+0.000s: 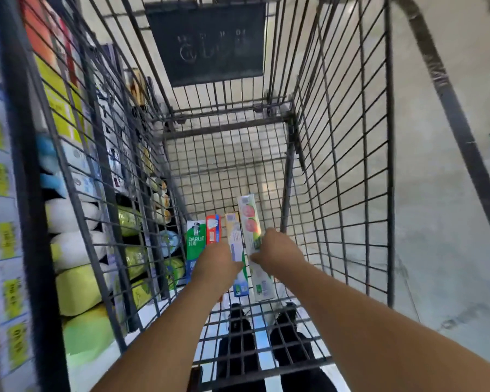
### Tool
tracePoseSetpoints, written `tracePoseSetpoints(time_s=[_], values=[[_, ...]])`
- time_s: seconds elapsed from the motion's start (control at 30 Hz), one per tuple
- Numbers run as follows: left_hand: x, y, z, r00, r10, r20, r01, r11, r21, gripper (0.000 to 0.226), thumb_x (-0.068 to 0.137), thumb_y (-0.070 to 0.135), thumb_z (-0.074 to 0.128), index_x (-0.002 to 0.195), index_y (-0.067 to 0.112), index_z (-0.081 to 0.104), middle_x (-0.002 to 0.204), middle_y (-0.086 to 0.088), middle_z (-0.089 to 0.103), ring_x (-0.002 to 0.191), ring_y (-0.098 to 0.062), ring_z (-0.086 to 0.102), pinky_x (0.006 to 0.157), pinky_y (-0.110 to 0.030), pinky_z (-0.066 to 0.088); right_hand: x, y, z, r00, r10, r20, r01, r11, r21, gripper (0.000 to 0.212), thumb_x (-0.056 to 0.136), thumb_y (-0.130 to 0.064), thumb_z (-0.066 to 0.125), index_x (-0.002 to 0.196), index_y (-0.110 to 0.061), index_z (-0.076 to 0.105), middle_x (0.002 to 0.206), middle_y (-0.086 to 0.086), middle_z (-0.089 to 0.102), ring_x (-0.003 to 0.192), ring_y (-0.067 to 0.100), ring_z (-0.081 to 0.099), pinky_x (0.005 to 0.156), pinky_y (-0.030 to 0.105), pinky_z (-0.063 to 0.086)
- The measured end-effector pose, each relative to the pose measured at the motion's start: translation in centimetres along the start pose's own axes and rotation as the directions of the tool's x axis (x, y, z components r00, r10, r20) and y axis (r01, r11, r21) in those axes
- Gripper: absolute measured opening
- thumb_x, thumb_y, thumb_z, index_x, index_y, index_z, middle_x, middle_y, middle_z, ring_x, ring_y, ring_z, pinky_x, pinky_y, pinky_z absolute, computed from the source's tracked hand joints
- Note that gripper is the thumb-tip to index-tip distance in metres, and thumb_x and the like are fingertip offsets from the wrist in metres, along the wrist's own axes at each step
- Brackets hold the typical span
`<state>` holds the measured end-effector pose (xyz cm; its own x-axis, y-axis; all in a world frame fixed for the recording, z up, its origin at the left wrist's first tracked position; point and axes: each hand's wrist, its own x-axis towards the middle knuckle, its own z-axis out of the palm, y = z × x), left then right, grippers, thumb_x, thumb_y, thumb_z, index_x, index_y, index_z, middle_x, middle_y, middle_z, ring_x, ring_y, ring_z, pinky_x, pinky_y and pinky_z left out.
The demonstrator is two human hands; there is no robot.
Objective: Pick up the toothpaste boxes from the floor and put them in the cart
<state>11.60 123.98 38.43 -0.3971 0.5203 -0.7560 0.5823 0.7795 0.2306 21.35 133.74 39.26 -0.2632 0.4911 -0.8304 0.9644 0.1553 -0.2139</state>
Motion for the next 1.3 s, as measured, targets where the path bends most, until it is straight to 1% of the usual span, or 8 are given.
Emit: tracePoseSetpoints(time_s=[0.1, 0.23, 0.3, 0.37, 0.47, 0.7, 0.97, 1.3], values=[[-2.2, 0.0, -3.6, 0.999, 0.039, 0.031, -0.039, 0.999, 0.012, 0.028, 0.092, 0.038, 0.065, 0.092, 0.010, 0.063, 0.082, -0.005, 0.062, 0.073, -0.021, 0.059, 0.068, -0.032, 0.051, -2.9, -0.3, -3.5, 0.999, -0.050, 0.001, 0.050, 0.997, -0.054, 0.024, 0.091, -0.025, 0.067, 0.107, -0.013, 0.055, 0.097, 0.003, 0.062, 0.084, 0.019, 0.061, 0.078, 0.034, 0.056], [-6.3, 1.2, -11.3, 0.993, 0.101, 0.065, -0.099, 0.995, -0.026, 0.039, 0.088, 0.047, 0.066, 0.097, 0.010, 0.063, 0.091, -0.008, 0.067, 0.080, -0.022, 0.063, 0.069, -0.035, 0.050, -9.4, -1.8, -10.8, 0.987, -0.146, -0.068, 0.142, 0.988, -0.053, 0.036, 0.092, -0.033, 0.065, 0.120, -0.012, 0.058, 0.116, 0.007, 0.064, 0.085, 0.017, 0.053, 0.077, 0.029, 0.047], [-8.1, 2.5, -15.0, 0.986, 0.106, 0.130, -0.114, 0.992, 0.057, 0.051, 0.090, 0.057, 0.060, 0.111, 0.011, 0.060, 0.096, -0.001, 0.058, 0.083, -0.018, 0.056, 0.065, -0.031, 0.042, -12.0, -2.6, -13.6, 0.977, -0.189, -0.099, 0.182, 0.980, -0.079, 0.040, 0.093, -0.041, 0.063, 0.122, -0.013, 0.056, 0.117, 0.006, 0.064, 0.086, 0.017, 0.054, 0.077, 0.030, 0.047], [-11.2, 4.2, -19.0, 0.982, 0.104, 0.159, -0.129, 0.980, 0.153, 0.071, 0.091, 0.065, 0.052, 0.135, 0.010, 0.051, 0.118, -0.007, 0.057, 0.104, -0.021, 0.056, 0.080, -0.030, 0.045, -15.8, -3.3, -16.9, 0.958, -0.237, -0.163, 0.217, 0.967, -0.131, 0.046, 0.092, -0.048, 0.061, 0.124, -0.015, 0.055, 0.118, 0.006, 0.063, 0.096, 0.020, 0.058, 0.085, 0.034, 0.051], [-16.2, 6.2, -23.9, 0.987, 0.153, 0.040, -0.158, 0.971, 0.179, 0.095, 0.084, 0.076, 0.047, 0.151, 0.011, 0.034, 0.156, -0.011, 0.038, 0.138, -0.027, 0.042, 0.113, -0.037, 0.036, -20.7, -4.0, -21.0, 0.901, -0.334, -0.275, 0.286, 0.937, -0.201, 0.057, 0.089, -0.061, 0.056, 0.125, -0.016, 0.056, 0.123, 0.006, 0.062, 0.107, 0.024, 0.060, 0.093, 0.041, 0.052], [-29.2, 10.1, -30.3, 0.942, 0.173, -0.288, -0.079, 0.947, 0.310, 0.104, 0.080, 0.085, 0.031, 0.159, 0.019, 0.013, 0.164, -0.009, 0.019, 0.151, -0.030, 0.017, 0.122, -0.052, 0.018, -31.1, -3.5, -28.0, 0.736, -0.575, -0.358, 0.424, 0.804, -0.417, 0.082, 0.084, -0.073, 0.052, 0.146, -0.020, 0.042, 0.148, 0.007, 0.047, 0.133, 0.027, 0.046, 0.109, 0.043, 0.041], [-41.7, 9.7, -26.0, 0.938, 0.019, -0.346, 0.030, 0.990, 0.138, 0.114, 0.074, 0.087, 0.027, 0.160, 0.018, -0.005, 0.168, -0.005, -0.002, 0.154, -0.026, 0.003, 0.124, -0.048, 0.014, -39.8, 1.1, -29.2, 0.624, -0.749, -0.221, 0.516, 0.608, -0.603, 0.094, 0.083, -0.075, 0.051, 0.153, -0.017, 0.030, 0.158, 0.008, 0.034, 0.143, 0.028, 0.035, 0.114, 0.044, 0.034], [-54.5, 2.6, -17.7, 0.917, -0.123, -0.380, 0.124, 0.992, -0.023, 0.106, 0.081, 0.082, 0.032, 0.160, 0.019, -0.002, 0.168, -0.005, 0.003, 0.153, -0.025, 0.013, 0.122, -0.042, 0.020, -48.5, 0.1, -21.8, 0.495, -0.869, 0.005, 0.612, 0.344, -0.712, 0.112, 0.070, -0.089, 0.032, 0.156, -0.019, 0.020, 0.163, 0.010, 0.021, 0.148, 0.031, 0.023, 0.118, 0.052, 0.028]])
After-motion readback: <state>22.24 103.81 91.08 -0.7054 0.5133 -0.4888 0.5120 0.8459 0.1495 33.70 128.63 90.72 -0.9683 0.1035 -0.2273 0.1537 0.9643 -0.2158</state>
